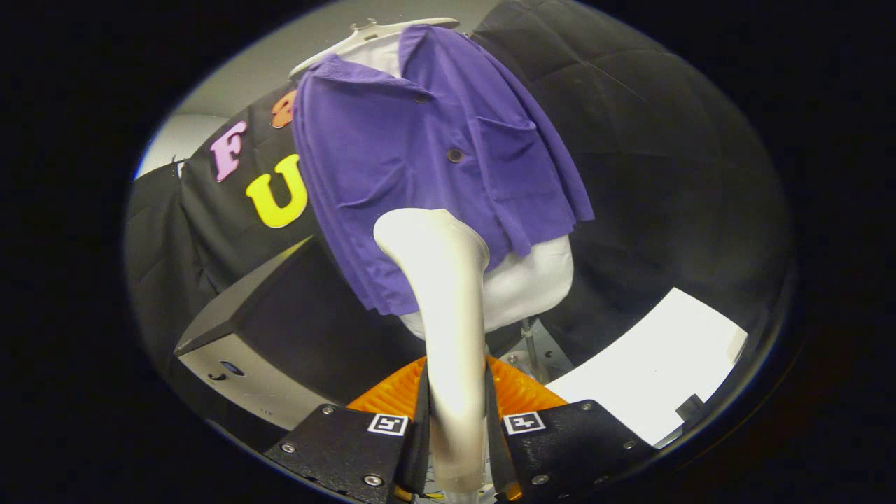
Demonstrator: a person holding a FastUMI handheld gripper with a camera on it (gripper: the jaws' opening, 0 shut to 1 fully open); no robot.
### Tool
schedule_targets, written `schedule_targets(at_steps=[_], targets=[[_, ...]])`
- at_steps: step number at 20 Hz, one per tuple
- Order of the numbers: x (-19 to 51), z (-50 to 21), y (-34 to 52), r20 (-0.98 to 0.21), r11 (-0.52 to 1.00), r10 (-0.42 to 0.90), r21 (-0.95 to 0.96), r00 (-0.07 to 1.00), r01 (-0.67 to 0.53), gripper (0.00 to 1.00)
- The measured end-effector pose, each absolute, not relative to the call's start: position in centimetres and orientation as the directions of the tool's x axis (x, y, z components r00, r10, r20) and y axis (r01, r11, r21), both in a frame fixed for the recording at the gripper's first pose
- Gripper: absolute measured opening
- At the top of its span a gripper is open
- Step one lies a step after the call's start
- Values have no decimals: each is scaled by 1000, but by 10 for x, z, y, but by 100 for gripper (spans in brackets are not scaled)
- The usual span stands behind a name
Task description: Iron the clothes twice with a garment steamer, once on the left side and once on the right side.
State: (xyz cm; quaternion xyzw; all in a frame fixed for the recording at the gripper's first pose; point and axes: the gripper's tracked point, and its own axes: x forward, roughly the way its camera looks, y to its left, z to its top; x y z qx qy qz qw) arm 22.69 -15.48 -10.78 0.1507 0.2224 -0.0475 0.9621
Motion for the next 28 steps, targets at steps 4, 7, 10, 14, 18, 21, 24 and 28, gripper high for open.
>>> schedule_targets(at_steps=[4, 7, 10, 14, 18, 21, 24, 28], targets=[[186, -61, -107, -364, 967, 55, 250, 930, 41, 35], [157, -27, -77, -298, 972, 111, 231, 948, -42, 35], [130, 0, -59, -243, 973, 144, 212, 959, -93, 35], [107, 20, -43, -215, 971, 179, 196, 960, -137, 35], [88, 32, -40, -174, 973, 178, 178, 969, -147, 35], [85, 33, -36, -179, 970, 186, 190, 966, -152, 35], [85, 32, -32, -188, 969, 187, 199, 964, -149, 35], [86, 35, -24, -196, 970, 187, 189, 963, -150, 35]])
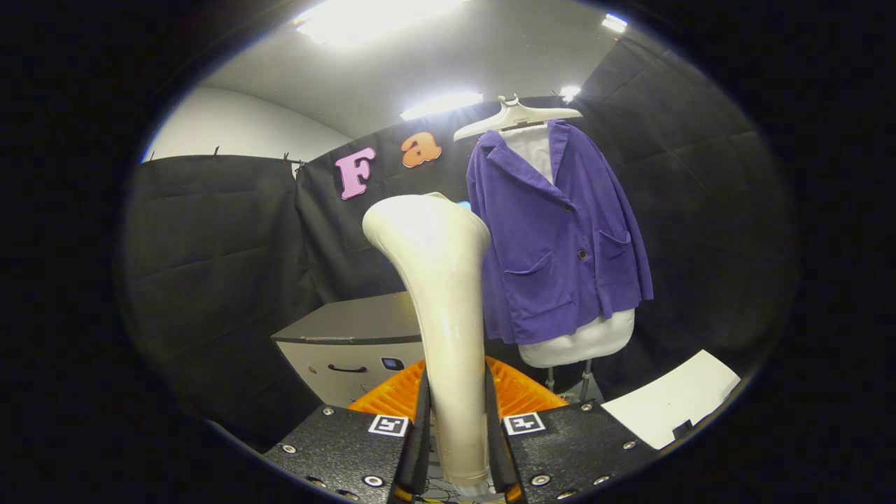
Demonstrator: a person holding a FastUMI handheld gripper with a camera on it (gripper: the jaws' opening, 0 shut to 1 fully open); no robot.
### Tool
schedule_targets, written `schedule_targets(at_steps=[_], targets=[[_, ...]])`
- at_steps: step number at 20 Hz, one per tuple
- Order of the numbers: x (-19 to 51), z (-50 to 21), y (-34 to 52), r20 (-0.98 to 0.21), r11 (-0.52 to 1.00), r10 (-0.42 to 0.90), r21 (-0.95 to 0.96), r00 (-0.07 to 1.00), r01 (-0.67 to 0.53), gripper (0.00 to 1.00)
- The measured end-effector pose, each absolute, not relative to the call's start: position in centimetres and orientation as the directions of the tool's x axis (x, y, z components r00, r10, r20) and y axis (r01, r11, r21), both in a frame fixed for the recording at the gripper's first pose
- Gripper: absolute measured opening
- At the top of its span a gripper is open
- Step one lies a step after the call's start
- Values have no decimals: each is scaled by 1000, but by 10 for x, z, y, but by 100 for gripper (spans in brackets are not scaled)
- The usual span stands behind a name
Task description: Iron the clothes twice with a garment steamer, once on the left side and once on the right side.
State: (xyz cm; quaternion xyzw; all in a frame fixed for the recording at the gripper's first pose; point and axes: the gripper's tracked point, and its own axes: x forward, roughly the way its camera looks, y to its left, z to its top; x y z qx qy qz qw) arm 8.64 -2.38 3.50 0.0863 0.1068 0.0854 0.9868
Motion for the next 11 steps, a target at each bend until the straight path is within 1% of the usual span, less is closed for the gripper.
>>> schedule_targets(at_steps=[11], targets=[[89, 41, -9, -187, 969, 201, 185, 962, -166, 35]])
